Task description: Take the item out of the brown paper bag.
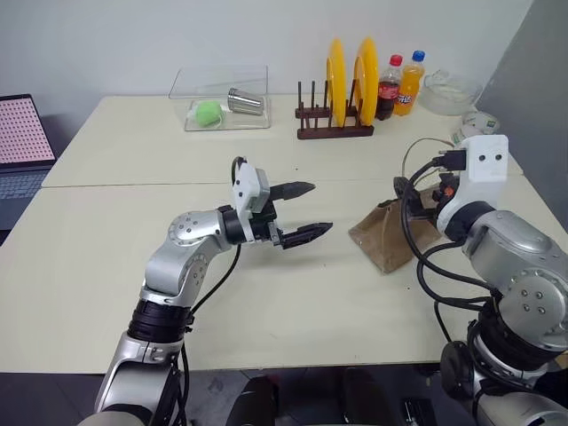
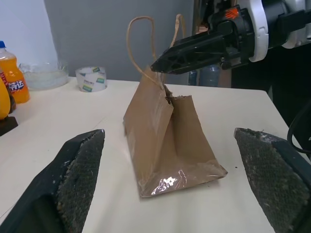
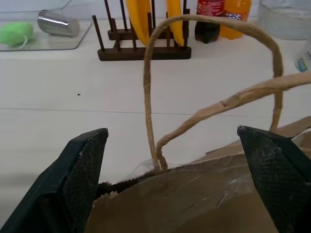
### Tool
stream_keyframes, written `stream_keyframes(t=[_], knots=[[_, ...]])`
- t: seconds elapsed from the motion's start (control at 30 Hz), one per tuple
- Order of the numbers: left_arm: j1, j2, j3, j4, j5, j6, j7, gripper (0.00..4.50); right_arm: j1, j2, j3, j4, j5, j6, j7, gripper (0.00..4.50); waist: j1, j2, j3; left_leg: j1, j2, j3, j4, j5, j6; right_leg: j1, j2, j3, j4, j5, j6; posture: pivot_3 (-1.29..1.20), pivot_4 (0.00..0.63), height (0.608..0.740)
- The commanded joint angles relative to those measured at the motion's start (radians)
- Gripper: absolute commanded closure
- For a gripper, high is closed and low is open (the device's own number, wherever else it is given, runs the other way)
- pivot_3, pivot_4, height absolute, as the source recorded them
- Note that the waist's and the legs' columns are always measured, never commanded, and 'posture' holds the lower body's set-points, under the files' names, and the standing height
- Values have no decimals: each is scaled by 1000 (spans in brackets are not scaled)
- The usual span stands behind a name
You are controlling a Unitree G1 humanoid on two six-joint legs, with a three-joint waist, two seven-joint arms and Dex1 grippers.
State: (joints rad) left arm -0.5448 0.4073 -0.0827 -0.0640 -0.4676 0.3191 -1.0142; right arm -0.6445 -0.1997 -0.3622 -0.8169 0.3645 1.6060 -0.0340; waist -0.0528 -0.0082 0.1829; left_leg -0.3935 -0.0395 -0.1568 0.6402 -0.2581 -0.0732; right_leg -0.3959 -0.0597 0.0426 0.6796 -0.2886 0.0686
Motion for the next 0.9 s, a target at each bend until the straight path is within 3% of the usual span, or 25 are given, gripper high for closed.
stream_keyframes(t=[0.03,0.4,0.77,0.9], knots=[[-22,-4,2,-6,-1,-19,-9,0,-63,34,-45,-25,-26,-6,1,23,-2,0,0,0,0,0,0,0,0,0,0,0,0,0,0,0,150,740],[-45,-8,-3,31,7,-36,-37,0,-219,139,-121,138,-74,-27,-2,23,-4,0,0,0,0,0,0,0,0,-1,0,0,1,0,0,0,150,740],[-45,-11,-2,33,13,-48,-40,0,-255,183,-119,289,-98,-279,-38,23,-6,1,0,-2,0,2,0,0,0,-5,0,2,2,0,0,0,150,740],[-40,-11,-3,30,15,-48,-40,0,-267,192,-141,302,-78,-293,-38,1300,-7,1,0,-5,0,2,0,0,0,-8,0,2,3,0,0,0,150,740]])
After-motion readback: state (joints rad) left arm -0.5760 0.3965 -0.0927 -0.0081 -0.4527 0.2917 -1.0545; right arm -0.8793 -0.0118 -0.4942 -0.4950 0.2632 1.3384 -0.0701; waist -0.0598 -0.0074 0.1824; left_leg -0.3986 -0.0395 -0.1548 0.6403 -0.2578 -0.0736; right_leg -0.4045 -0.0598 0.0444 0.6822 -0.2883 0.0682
